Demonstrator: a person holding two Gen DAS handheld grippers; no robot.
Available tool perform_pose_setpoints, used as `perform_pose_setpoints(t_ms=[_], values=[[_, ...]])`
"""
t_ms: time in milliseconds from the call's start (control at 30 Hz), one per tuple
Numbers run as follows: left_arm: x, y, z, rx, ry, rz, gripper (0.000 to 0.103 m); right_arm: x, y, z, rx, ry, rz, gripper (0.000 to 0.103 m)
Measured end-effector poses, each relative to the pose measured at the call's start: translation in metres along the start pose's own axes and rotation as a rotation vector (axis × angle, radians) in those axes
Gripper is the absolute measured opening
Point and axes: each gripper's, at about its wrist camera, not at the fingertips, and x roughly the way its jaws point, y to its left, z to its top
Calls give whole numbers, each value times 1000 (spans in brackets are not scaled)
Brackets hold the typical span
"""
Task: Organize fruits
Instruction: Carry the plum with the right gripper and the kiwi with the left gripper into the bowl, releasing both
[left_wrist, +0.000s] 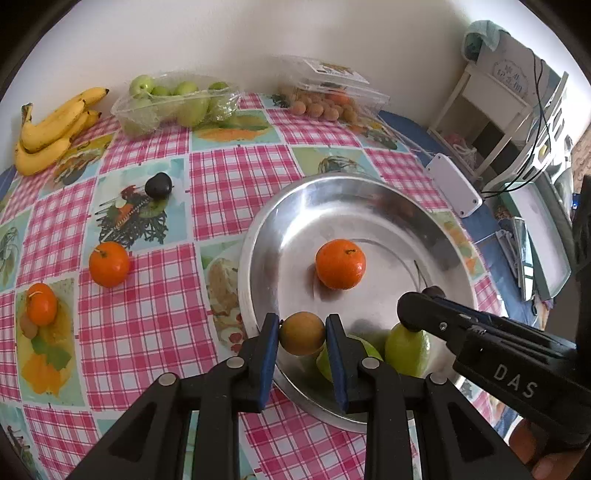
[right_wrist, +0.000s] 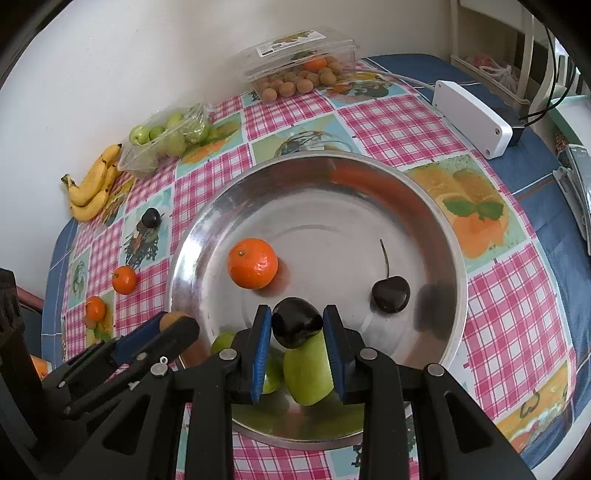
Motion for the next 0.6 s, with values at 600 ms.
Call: perform_pose_setpoints(t_ms=[600], values=[[-6, 12, -2, -44, 22, 41, 46, -2, -2, -1, 9, 4, -15, 44]])
